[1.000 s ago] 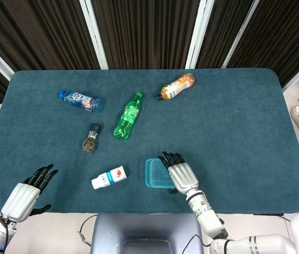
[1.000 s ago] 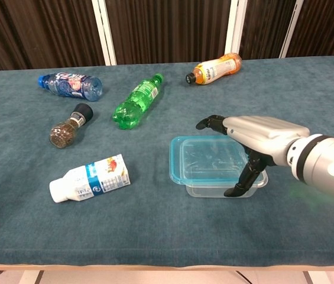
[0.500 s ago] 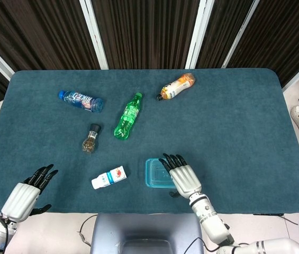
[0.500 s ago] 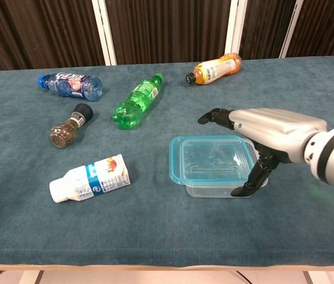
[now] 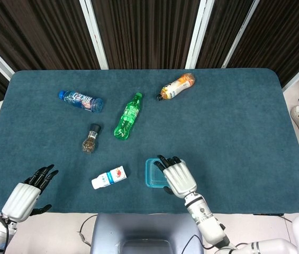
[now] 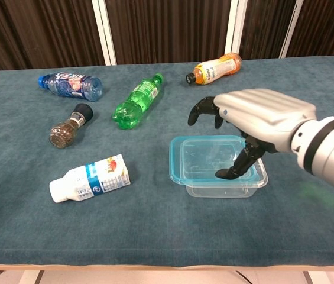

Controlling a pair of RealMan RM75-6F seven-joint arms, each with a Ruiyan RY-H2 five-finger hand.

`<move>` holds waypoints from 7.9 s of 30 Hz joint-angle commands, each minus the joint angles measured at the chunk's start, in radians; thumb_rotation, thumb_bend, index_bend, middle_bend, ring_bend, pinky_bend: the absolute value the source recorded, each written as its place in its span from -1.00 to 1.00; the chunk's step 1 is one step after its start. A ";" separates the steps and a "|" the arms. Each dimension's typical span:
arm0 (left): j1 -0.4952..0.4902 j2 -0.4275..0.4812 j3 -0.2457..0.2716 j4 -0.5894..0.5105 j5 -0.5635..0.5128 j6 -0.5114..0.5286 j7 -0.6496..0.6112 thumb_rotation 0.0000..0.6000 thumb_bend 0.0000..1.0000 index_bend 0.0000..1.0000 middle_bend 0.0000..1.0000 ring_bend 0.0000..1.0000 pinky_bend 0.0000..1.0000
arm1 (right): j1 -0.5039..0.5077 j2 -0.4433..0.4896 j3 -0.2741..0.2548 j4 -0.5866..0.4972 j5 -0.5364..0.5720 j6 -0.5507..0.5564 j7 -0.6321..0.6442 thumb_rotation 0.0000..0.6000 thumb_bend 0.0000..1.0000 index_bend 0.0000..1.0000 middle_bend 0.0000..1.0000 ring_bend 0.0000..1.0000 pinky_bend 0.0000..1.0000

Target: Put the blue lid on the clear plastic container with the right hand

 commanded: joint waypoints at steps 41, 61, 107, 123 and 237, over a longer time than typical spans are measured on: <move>-0.002 0.002 0.001 -0.003 -0.001 -0.005 0.002 1.00 -0.32 -0.76 -0.91 -0.80 -0.12 | 0.005 -0.018 0.004 0.108 0.109 -0.076 0.030 1.00 -0.29 -0.19 -0.43 -0.26 -0.20; -0.003 0.003 0.001 -0.007 -0.005 -0.011 0.008 1.00 -0.32 -0.76 -0.91 -0.80 -0.12 | -0.004 0.003 -0.015 0.113 0.110 -0.092 0.056 1.00 -0.29 -0.21 -0.43 -0.26 -0.20; -0.005 0.004 0.001 -0.013 -0.012 -0.019 0.010 1.00 -0.32 -0.76 -0.89 -0.79 -0.12 | -0.059 0.133 -0.129 0.014 -0.184 -0.175 0.211 1.00 -0.29 -0.23 -0.43 -0.30 -0.24; -0.004 0.005 0.002 -0.013 -0.011 -0.017 0.008 1.00 -0.32 -0.76 -0.89 -0.79 -0.12 | -0.064 0.099 -0.122 0.073 -0.195 -0.210 0.244 1.00 -0.29 -0.23 -0.43 -0.30 -0.24; -0.003 0.010 0.001 -0.013 -0.010 -0.013 -0.006 1.00 -0.32 -0.76 -0.82 -0.79 -0.12 | -0.045 0.066 -0.077 0.161 -0.284 -0.316 0.435 1.00 -0.29 -0.27 -0.43 -0.35 -0.29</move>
